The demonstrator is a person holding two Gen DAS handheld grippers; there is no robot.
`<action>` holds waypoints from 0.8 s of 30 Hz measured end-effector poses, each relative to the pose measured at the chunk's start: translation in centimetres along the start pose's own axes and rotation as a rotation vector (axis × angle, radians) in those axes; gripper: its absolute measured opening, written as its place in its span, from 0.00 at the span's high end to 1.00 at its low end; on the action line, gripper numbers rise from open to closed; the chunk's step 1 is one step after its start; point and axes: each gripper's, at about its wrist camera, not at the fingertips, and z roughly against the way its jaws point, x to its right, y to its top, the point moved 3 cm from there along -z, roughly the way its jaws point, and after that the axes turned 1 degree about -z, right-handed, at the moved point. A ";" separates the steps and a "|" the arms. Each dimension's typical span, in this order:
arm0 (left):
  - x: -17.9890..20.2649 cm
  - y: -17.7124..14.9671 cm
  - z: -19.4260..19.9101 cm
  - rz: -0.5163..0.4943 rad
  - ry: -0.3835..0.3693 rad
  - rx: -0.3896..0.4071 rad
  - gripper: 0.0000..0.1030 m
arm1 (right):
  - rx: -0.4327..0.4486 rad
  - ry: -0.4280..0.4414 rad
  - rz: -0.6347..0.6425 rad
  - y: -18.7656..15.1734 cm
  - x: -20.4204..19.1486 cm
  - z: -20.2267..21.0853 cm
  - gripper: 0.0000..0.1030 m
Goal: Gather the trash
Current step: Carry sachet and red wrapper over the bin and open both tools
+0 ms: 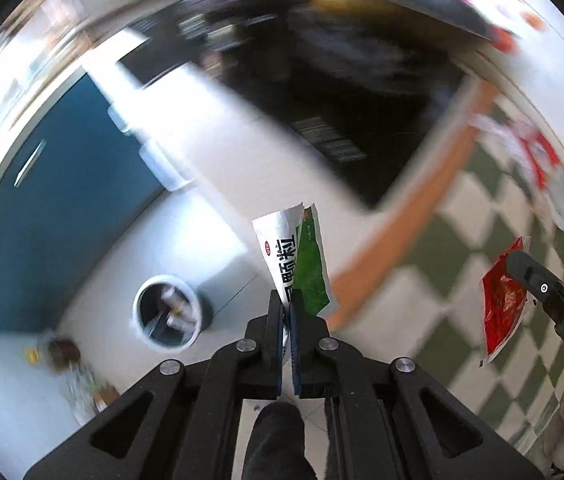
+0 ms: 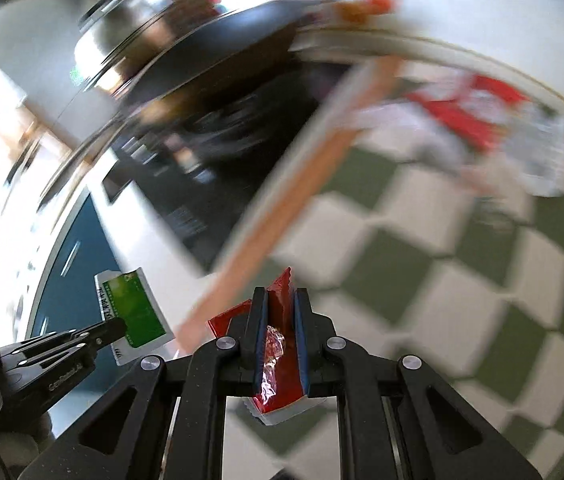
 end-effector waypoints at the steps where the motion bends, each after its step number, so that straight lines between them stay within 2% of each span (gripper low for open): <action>1: -2.9 -0.7 -0.3 0.045 0.008 -0.010 0.99 | -0.014 0.009 0.027 -0.4 -1.7 -1.1 0.87; 3: -8.2 -2.5 -2.0 0.137 0.020 -0.036 0.99 | -0.069 0.033 0.121 -2.5 -7.6 -5.3 0.87; 6: -16.3 -6.1 -5.8 0.293 0.032 -0.092 0.99 | -0.161 0.062 0.227 -5.9 -14.2 -11.6 0.87; 9: -23.5 -10.3 -10.8 0.434 0.043 -0.147 0.99 | -0.234 0.067 0.301 -9.5 -18.6 -17.9 0.87; 12: -29.4 -14.6 -17.7 0.562 0.037 -0.211 0.99 | -0.317 0.067 0.370 -14.6 -22.5 -27.0 0.87; 15: -33.4 -17.8 -23.7 0.663 -0.006 -0.252 0.99 | -0.363 0.060 0.417 -18.6 -24.5 -34.2 0.87; 18: -36.8 -20.8 -30.6 0.777 -0.100 -0.282 0.99 | -0.425 0.057 0.447 -23.4 -25.9 -43.2 0.87; 24: -39.9 -24.0 -42.2 0.893 -0.203 -0.307 0.99 | -0.515 0.042 0.503 -31.0 -25.8 -55.9 0.87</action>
